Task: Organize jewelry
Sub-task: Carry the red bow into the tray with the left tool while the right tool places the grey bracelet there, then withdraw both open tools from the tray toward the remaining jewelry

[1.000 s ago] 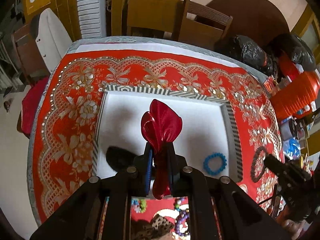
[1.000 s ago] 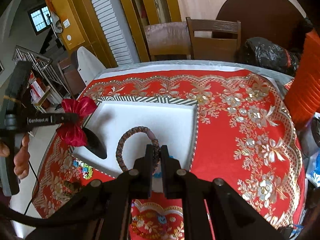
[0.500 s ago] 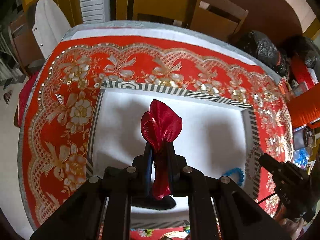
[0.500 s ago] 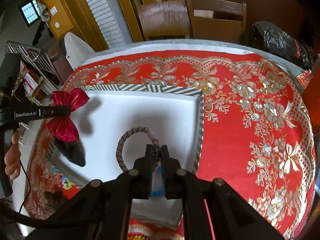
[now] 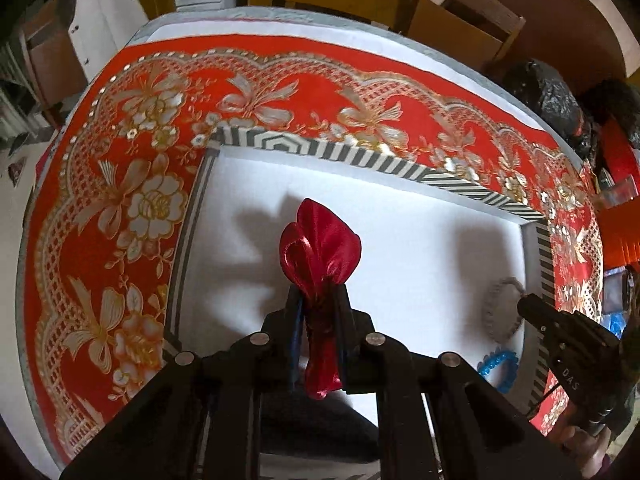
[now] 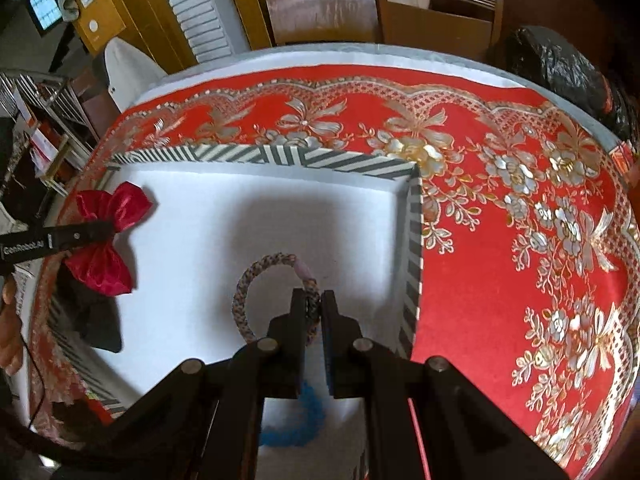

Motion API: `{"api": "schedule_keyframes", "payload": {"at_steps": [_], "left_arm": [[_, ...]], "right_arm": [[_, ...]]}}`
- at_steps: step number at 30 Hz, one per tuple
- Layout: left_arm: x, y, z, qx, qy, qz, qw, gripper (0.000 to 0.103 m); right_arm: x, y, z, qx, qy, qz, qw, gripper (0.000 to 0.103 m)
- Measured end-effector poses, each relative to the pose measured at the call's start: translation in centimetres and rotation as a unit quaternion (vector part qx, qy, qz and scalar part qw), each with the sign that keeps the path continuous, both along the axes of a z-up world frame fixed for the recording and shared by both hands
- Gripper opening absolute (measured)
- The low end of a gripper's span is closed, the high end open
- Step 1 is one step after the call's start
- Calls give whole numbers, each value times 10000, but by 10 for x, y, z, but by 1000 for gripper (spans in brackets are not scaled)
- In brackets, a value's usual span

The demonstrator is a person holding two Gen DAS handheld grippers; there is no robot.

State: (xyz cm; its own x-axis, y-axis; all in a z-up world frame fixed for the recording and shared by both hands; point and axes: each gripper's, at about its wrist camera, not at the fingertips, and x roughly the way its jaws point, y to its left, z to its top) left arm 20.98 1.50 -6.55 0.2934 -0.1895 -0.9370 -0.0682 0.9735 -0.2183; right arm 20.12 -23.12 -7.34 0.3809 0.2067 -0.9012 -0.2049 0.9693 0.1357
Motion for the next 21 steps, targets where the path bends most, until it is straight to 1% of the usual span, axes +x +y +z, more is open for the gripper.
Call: {"api": "schedule_keyframes", "payload": {"at_steps": [2, 3, 4, 5, 10, 16, 21], "left_arm": [[-1, 3, -2, -74, 43, 59, 9999, 14], [-2, 4, -2, -117, 45, 76, 9999, 15], [-3, 5, -2, -155, 49, 95, 9998, 16], [-5, 7, 0, -161, 57, 116, 9998, 16], [-18, 8, 15, -158, -105, 152, 9997, 16], [-47, -9, 42, 51, -339, -94, 9994, 16], [-76, -19, 60, 149, -522, -187, 9984, 16]], "right_arm": [[1, -1, -2, 86, 37, -29, 10000, 14], [1, -3, -2, 94, 47, -85, 9999, 26], [0, -5, -1, 125, 39, -121, 9998, 35], [-3, -8, 1, 196, 18, -160, 9997, 37], [-21, -18, 16, 457, -59, -179, 9988, 37], [-52, -24, 42, 572, -278, -152, 9979, 38], [-87, -28, 66, 653, -509, -139, 9965, 42]]}}
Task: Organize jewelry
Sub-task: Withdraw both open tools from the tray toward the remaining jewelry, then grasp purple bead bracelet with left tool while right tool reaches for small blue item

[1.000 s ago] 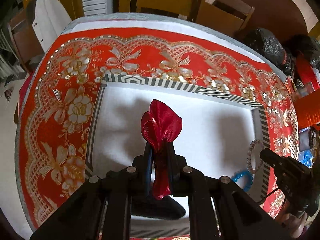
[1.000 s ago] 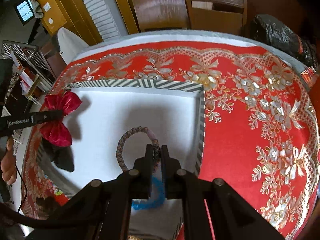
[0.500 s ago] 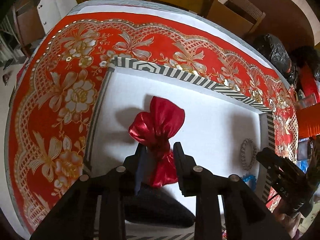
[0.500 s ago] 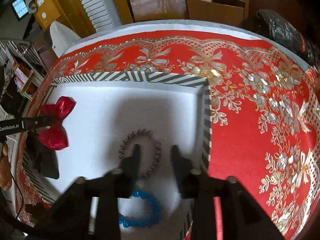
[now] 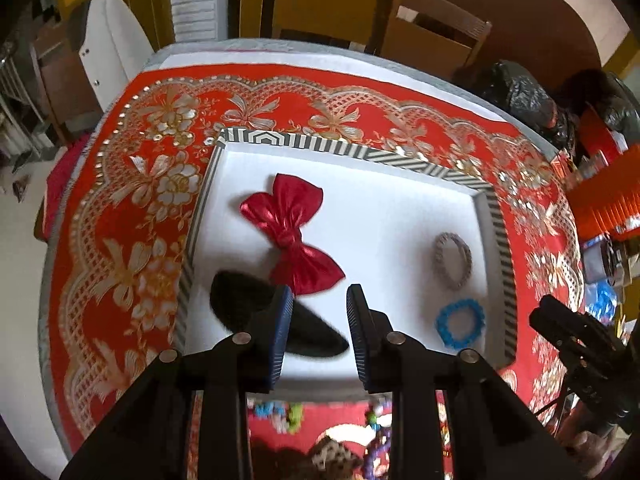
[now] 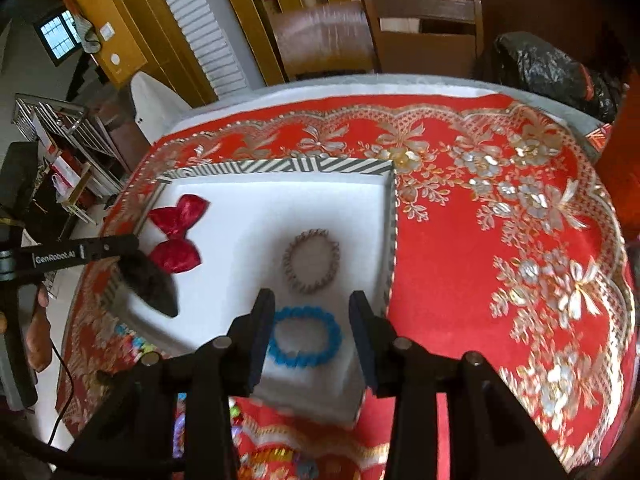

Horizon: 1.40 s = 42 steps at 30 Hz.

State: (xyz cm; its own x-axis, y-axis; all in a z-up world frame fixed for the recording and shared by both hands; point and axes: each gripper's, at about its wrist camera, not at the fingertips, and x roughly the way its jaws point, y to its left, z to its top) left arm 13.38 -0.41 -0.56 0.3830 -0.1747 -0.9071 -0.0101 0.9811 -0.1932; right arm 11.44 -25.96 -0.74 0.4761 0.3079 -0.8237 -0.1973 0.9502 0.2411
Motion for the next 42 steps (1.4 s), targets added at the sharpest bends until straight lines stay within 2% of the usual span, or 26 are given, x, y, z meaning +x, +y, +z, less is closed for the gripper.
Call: {"api": "schedule_keyframes", "payload": {"at_steps": [7, 23, 42], "left_arm": [[-53, -4, 16, 101, -182, -113, 9997, 16], [-136, 8, 13, 381, -221, -277, 9986, 16], [-176, 51, -2, -9, 117, 16, 9999, 16]], "right_arm": [[-55, -1, 23, 57, -209, 90, 9997, 51], [-161, 12, 21, 28, -194, 59, 9998, 53], [-195, 15, 0, -55, -4, -28, 10000, 53]]}}
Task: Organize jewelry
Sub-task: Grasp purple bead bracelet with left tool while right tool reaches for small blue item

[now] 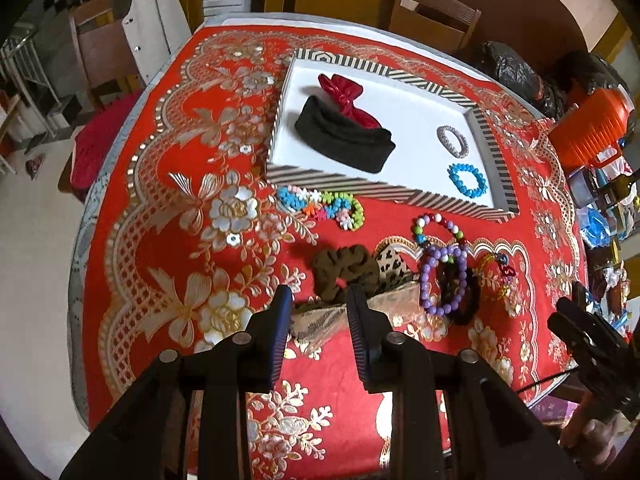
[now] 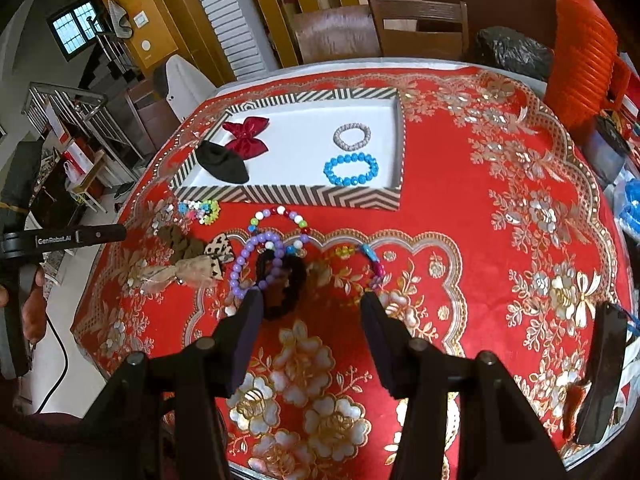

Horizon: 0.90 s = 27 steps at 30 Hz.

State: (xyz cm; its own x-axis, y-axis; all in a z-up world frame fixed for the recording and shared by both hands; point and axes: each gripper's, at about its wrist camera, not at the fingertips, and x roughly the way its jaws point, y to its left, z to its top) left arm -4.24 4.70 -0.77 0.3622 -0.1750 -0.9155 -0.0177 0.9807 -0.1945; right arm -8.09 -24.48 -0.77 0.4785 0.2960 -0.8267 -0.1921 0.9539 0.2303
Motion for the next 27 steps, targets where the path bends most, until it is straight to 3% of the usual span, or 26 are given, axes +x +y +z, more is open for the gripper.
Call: {"api": "schedule_keyframes", "payload": {"at_steps": [8, 15, 19, 27], "left_arm": [[-3, -25, -3, -142, 89, -285, 9995, 16], [6, -71, -14, -105, 203, -871, 9959, 16], [17, -95, -24, -109, 323, -1126, 9931, 16], [45, -128, -47, 260, 452, -1508, 9872, 16]], "right_arm": [[6, -11, -15, -52, 128, -102, 9999, 53], [25, -21, -33, -22, 234, -202, 9995, 53], [39, -18, -42, -257, 271, -150, 9992, 52], [56, -16, -64, -289, 493, -81, 9983, 52]]}}
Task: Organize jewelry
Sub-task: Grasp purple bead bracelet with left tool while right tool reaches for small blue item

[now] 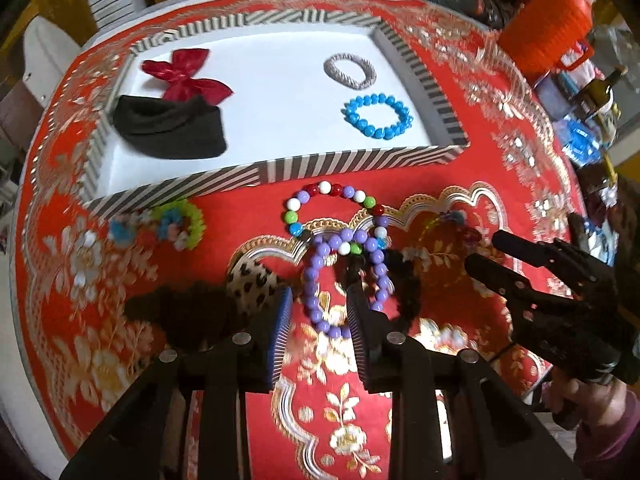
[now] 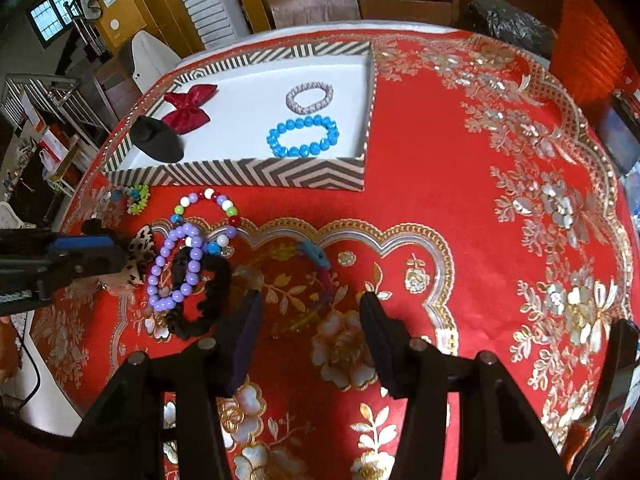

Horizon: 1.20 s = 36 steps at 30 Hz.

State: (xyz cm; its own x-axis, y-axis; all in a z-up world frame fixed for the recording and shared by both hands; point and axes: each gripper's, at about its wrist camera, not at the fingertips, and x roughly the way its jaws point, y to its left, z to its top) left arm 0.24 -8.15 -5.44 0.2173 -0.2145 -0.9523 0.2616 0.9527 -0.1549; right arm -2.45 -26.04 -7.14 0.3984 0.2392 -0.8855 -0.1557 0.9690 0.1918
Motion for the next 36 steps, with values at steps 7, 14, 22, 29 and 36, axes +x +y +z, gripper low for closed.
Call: {"api": "schedule_keyframes", "payload": {"at_steps": [7, 14, 22, 29, 36], "left_arm": [[17, -10, -25, 133, 296, -195, 9993, 16], [18, -10, -33, -3, 303, -203, 9993, 6], [11, -4, -13, -206, 106, -161, 9996, 0], [4, 3, 22, -486, -171, -136, 9986, 0], [1, 7, 58, -541, -557, -233, 9967, 0]], "right_arm": [[7, -3, -9, 41, 85, 74, 9999, 52], [11, -1, -15, -20, 34, 125, 9999, 40], [10, -6, -4, -70, -115, 225, 9997, 11], [4, -22, 34, 134, -378, 98, 9991, 11], [0, -36, 67, 189, -693, -99, 9974, 11]]}}
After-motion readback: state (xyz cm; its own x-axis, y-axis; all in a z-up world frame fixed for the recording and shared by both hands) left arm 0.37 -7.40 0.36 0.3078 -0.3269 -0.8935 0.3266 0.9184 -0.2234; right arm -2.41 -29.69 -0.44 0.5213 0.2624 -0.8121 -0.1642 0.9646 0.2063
